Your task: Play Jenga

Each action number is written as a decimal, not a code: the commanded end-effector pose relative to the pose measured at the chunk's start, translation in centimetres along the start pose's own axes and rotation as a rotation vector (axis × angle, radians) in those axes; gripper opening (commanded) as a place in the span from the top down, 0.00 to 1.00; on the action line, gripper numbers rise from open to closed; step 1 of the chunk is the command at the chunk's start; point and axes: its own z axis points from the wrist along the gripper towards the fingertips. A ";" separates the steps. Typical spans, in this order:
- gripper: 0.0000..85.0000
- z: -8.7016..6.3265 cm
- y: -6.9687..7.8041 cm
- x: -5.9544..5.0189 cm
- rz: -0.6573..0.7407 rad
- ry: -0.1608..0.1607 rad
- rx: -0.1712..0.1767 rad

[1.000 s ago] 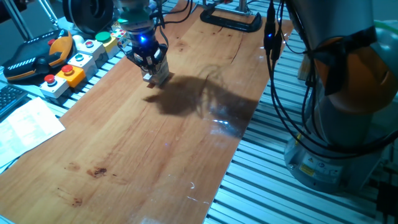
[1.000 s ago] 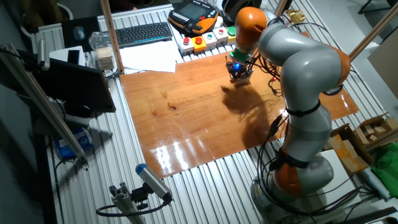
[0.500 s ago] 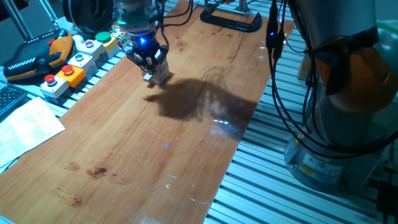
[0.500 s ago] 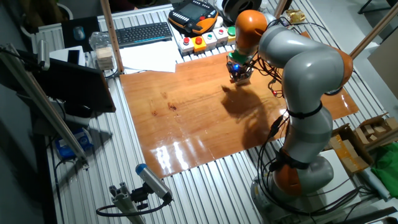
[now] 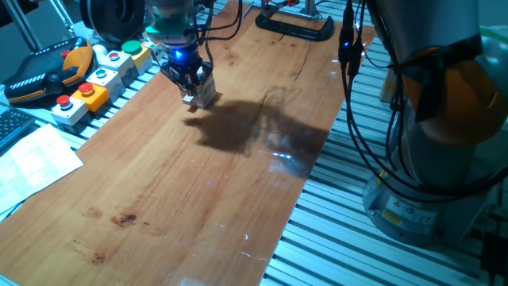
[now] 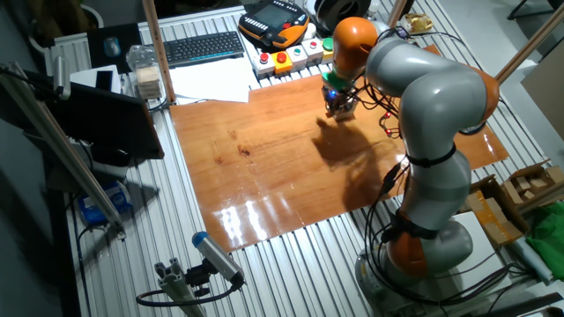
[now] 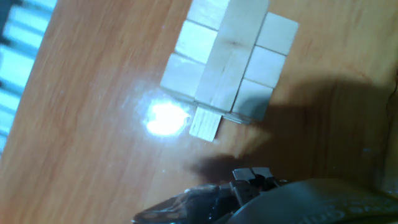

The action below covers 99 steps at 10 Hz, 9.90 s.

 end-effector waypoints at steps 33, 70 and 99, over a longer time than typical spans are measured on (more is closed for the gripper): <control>0.43 4.4 3.5 -2.8 0.377 0.017 0.027; 0.35 6.5 3.3 -3.3 0.356 -0.014 0.053; 0.43 6.5 3.5 -3.7 0.333 -0.020 0.046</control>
